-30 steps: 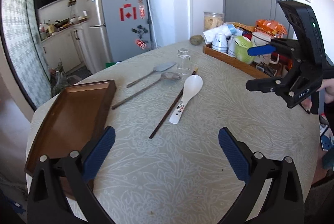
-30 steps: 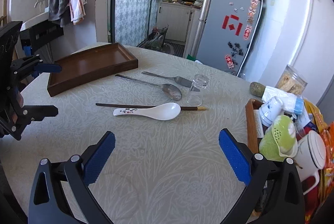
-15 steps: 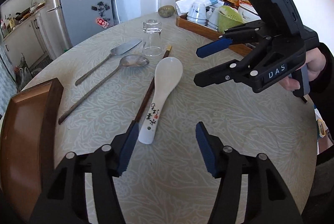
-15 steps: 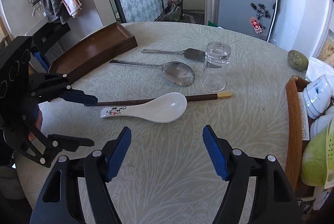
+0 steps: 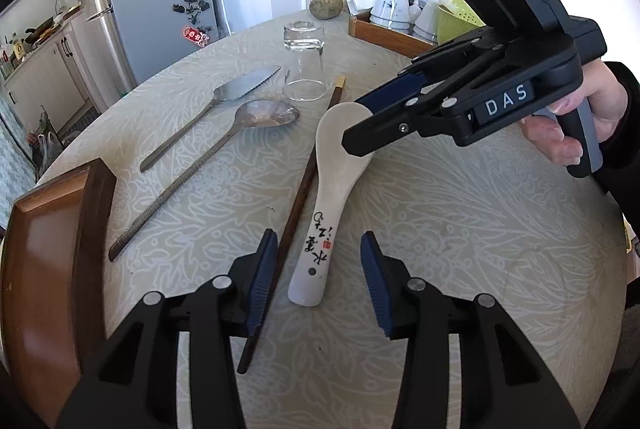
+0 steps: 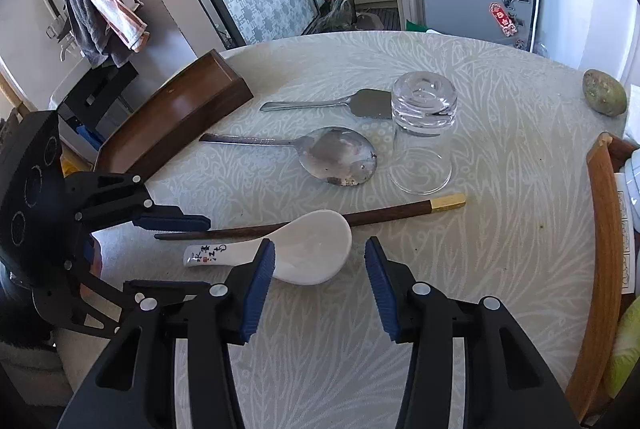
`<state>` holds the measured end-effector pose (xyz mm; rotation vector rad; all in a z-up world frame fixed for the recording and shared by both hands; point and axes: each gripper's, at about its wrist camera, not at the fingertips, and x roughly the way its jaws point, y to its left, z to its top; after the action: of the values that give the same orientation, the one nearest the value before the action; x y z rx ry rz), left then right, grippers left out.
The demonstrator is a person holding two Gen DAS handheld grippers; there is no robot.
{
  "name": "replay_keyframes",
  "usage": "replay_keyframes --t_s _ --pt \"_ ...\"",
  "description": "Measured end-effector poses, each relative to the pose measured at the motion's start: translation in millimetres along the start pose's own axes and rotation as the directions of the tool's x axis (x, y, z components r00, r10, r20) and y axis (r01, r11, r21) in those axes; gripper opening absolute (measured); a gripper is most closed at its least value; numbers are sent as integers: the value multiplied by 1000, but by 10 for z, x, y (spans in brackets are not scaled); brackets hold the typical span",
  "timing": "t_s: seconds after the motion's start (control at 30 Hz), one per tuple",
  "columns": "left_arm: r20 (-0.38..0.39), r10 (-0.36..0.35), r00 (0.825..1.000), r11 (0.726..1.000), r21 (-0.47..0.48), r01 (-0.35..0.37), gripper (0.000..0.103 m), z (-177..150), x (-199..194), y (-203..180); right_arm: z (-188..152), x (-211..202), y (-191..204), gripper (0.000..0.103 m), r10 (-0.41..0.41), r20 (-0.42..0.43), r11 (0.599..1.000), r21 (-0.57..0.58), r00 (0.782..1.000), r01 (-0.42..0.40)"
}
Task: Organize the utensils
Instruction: 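Move the left gripper down to the white ceramic spoon's handle, then close the left gripper on the white spoon and lift it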
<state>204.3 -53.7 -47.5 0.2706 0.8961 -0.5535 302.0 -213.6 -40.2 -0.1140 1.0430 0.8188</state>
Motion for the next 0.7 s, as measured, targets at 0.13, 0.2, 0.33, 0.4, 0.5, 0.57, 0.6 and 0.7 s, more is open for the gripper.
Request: replay_keyframes --t_s 0.13,0.2,0.33,0.4,0.5,0.57,0.6,0.7 --pt "6 -9 1000 1000 5 9 42 6 -8 -16 18 49 -20 48 3 -5 1000 7 1000 -2" --pt "-1 -13 1000 1000 18 13 42 10 -8 -48 27 61 -26 43 2 -4 1000 5 1000 -2" --pt "-5 4 1000 999 40 -4 41 10 -2 -90 28 76 -25 36 -3 -9 1000 1 1000 3" --pt "4 -4 1000 999 47 4 41 16 -35 -111 28 75 -33 36 -2 -10 1000 6 1000 2" --pt "3 -9 1000 998 56 9 41 37 -45 -136 24 75 -41 32 -12 -8 1000 -4 1000 12" --pt "-11 8 1000 998 66 -8 41 31 2 -141 27 72 -66 29 -13 -7 1000 3 1000 13" --pt "-11 21 1000 997 71 -20 41 21 23 -136 26 72 -76 28 -8 -7 1000 7 1000 8" --pt "-2 23 1000 997 69 -23 40 25 27 -116 27 71 -80 27 -7 -11 1000 8 1000 7"
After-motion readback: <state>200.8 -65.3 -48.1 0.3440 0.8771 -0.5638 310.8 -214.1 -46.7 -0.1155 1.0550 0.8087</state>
